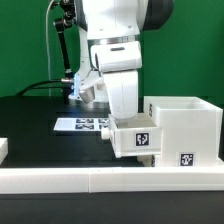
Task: Assemble drawer
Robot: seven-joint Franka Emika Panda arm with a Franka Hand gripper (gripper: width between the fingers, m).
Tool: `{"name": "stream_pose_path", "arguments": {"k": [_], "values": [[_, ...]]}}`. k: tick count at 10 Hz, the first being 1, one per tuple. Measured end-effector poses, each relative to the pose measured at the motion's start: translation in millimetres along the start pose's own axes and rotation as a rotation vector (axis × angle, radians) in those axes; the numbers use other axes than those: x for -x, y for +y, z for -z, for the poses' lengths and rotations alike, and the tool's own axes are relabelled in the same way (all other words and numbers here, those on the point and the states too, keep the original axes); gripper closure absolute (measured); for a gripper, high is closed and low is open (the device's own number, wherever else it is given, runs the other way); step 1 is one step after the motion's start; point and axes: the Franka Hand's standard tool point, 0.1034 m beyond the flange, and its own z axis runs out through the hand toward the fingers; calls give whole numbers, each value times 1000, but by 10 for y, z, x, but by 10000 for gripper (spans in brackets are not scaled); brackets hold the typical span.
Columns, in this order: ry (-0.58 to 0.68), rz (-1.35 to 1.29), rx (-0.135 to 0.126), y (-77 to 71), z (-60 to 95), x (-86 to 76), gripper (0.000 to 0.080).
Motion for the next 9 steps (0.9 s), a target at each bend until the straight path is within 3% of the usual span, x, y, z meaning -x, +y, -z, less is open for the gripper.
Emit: {"name": "stream_pose_path", "arguments": {"k": [1,2,3,7,9], "values": [[-1,-34,1,-8,5,-10,542],[-1,-49,1,-20,16,-31,354],[-2,-49,2,-12,50,-45,219],[-38,-58,-11,50,445,-26,153],[-50,-34,-14,109,598,125,151]]}}
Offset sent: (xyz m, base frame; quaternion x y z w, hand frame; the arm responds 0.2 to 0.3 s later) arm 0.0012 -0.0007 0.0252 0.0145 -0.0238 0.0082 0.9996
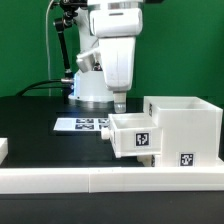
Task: Assemble drawer
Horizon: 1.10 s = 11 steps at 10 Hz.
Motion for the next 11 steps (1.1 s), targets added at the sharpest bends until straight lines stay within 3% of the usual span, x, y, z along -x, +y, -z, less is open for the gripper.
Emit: {"name": "stream_pose_path", "arguments": {"k": [3,5,8,11], "values": [[4,8,-4,8,-13,96,151],[73,33,-10,15,-59,225,151],[196,75,-9,258,-203,382,151],[270,89,-21,382,-369,359,151]]}}
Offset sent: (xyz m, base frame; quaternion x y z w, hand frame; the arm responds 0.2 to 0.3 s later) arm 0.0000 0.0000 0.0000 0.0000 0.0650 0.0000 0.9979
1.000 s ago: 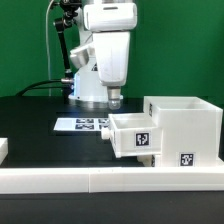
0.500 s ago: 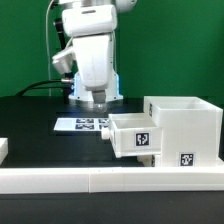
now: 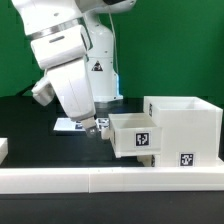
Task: Assemble drawer
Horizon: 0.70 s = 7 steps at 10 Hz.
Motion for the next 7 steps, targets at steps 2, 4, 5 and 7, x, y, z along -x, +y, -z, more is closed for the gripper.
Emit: {"name": "stream_pose_path", "arguments": {"k": [2,4,5,7], "values": [[6,25,-17,0,-138,-23,151],[6,20,-17,-4,-143,-14,151],[7,19,-18,-4,-144,-19,151],[17,0,-20,18,-170,-190,151]]}}
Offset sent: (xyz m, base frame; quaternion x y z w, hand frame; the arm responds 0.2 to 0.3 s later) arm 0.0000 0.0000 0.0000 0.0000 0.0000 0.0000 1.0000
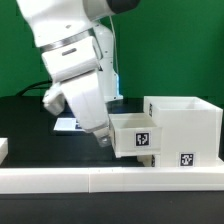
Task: Assemble drawer
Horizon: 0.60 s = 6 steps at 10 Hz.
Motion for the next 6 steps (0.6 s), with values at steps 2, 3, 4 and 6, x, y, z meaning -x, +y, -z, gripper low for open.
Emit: {"name": "stream_pose_path", "arguments": {"k": [2,3,4,6], "values": [[-2,-10,-2,3,-20,-51,151],[-5,-19,-8,4,-45,-115,151],[-5,-17,-12,7,-63,-175,151],[-5,-5,-20,8,-116,-300,151]]}}
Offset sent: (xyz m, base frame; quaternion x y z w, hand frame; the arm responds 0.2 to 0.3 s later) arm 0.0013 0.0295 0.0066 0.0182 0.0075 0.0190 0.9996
